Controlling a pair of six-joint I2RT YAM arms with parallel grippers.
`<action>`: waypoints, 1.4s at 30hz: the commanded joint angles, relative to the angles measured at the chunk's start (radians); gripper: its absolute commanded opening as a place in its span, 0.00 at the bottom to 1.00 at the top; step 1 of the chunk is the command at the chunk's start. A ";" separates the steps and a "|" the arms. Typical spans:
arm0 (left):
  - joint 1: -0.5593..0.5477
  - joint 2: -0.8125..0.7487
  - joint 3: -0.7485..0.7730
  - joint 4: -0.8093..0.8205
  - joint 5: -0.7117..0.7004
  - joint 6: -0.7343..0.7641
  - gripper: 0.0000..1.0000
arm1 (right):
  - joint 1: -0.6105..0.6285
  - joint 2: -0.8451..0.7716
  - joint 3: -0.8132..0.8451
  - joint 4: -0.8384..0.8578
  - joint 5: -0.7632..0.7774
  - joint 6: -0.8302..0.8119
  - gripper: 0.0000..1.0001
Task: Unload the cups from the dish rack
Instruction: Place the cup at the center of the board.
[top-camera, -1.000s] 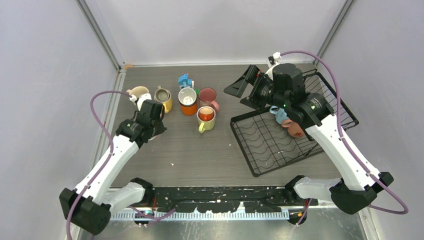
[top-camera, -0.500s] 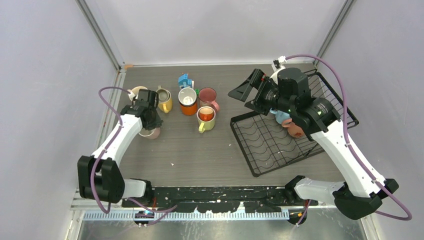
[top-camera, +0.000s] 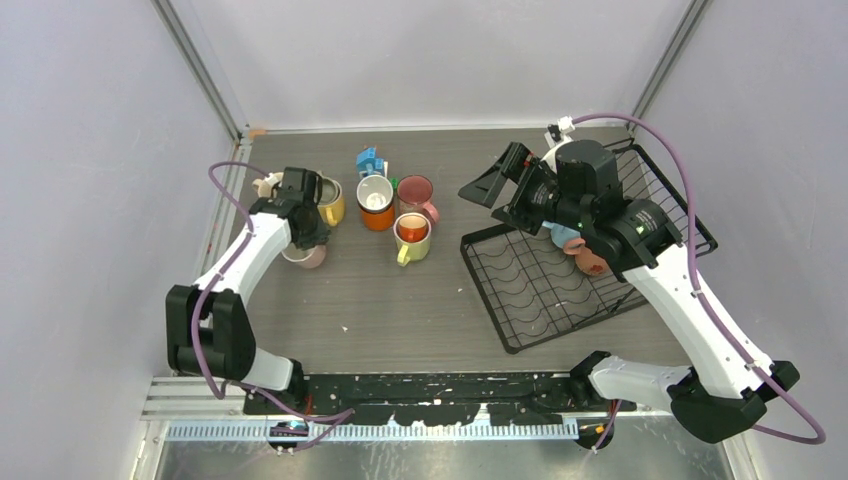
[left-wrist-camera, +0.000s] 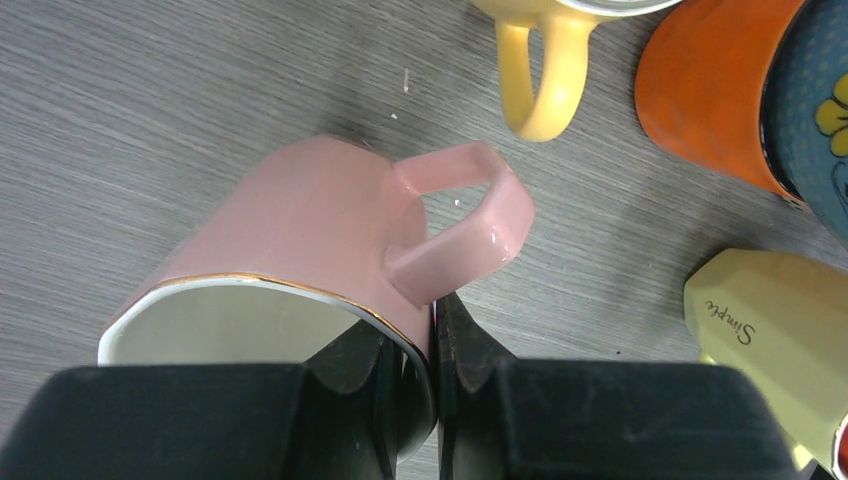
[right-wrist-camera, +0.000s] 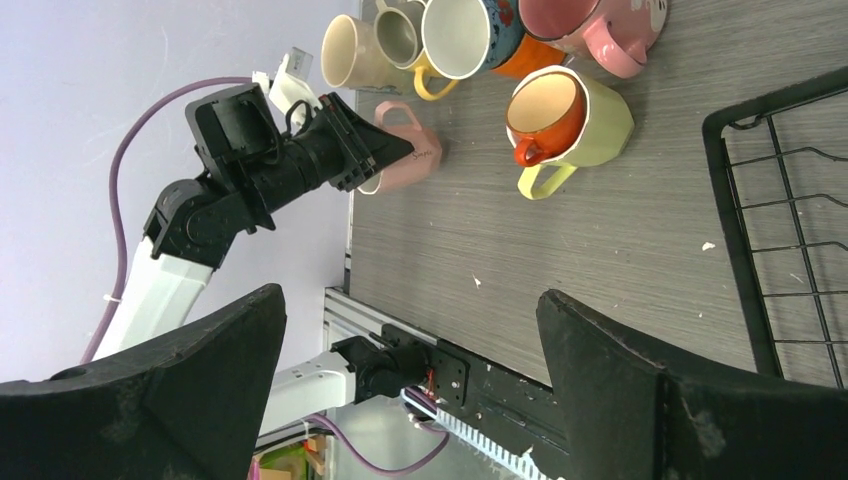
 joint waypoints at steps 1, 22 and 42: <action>0.009 0.020 0.068 0.051 -0.023 0.027 0.00 | 0.005 -0.030 -0.009 0.029 0.018 -0.008 1.00; 0.041 0.150 0.113 0.068 -0.015 0.041 0.05 | 0.004 -0.035 -0.034 0.032 0.019 -0.007 1.00; 0.045 0.044 0.112 0.075 0.049 0.052 0.58 | 0.005 -0.018 -0.037 0.030 0.019 -0.023 1.00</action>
